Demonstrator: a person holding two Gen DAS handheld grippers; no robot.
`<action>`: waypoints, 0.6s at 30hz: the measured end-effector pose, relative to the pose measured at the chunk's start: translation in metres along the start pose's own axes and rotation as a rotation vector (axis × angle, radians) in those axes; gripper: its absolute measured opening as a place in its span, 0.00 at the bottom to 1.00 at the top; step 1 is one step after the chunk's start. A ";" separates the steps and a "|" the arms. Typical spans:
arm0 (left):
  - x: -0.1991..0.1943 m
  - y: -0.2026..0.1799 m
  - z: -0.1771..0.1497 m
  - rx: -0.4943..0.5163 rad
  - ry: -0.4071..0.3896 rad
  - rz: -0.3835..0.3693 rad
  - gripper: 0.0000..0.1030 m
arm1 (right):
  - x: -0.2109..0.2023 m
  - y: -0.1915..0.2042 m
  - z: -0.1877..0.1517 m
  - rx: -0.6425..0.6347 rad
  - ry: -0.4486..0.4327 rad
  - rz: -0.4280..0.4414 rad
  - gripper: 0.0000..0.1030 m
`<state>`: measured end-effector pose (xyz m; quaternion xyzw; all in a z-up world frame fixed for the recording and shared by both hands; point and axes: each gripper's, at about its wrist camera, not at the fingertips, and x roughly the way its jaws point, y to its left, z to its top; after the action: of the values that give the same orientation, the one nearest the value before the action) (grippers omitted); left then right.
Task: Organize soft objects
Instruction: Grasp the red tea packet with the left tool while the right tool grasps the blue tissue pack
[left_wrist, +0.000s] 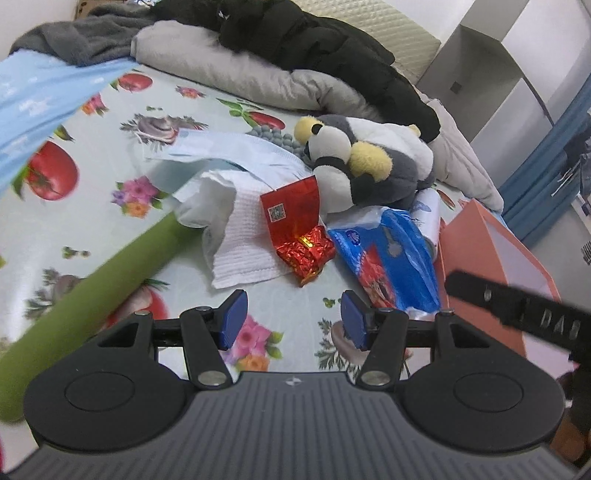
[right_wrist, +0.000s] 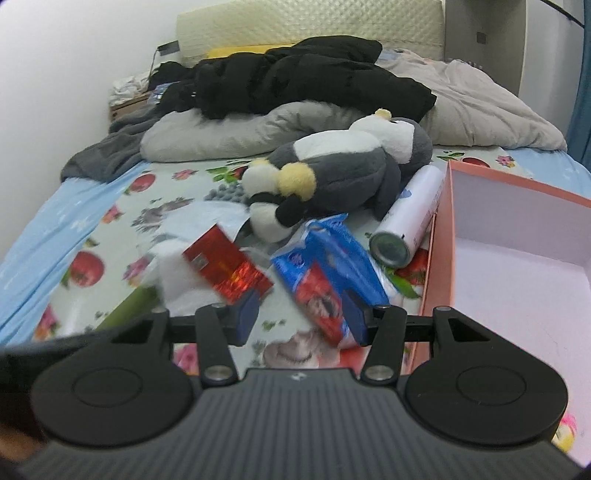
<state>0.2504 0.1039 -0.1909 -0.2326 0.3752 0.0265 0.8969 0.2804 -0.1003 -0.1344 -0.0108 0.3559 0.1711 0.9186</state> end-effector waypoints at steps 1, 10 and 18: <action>0.006 0.000 0.000 -0.004 -0.002 -0.004 0.60 | 0.006 -0.001 0.003 -0.001 0.007 -0.004 0.51; 0.063 -0.003 0.006 -0.071 0.012 -0.024 0.60 | 0.058 -0.014 0.022 0.033 0.049 -0.093 0.52; 0.095 -0.004 0.019 -0.144 0.021 -0.014 0.64 | 0.087 -0.015 0.033 0.052 0.075 -0.147 0.52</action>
<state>0.3317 0.0967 -0.2424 -0.2996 0.3802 0.0449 0.8739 0.3669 -0.0825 -0.1683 -0.0194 0.3925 0.0932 0.9148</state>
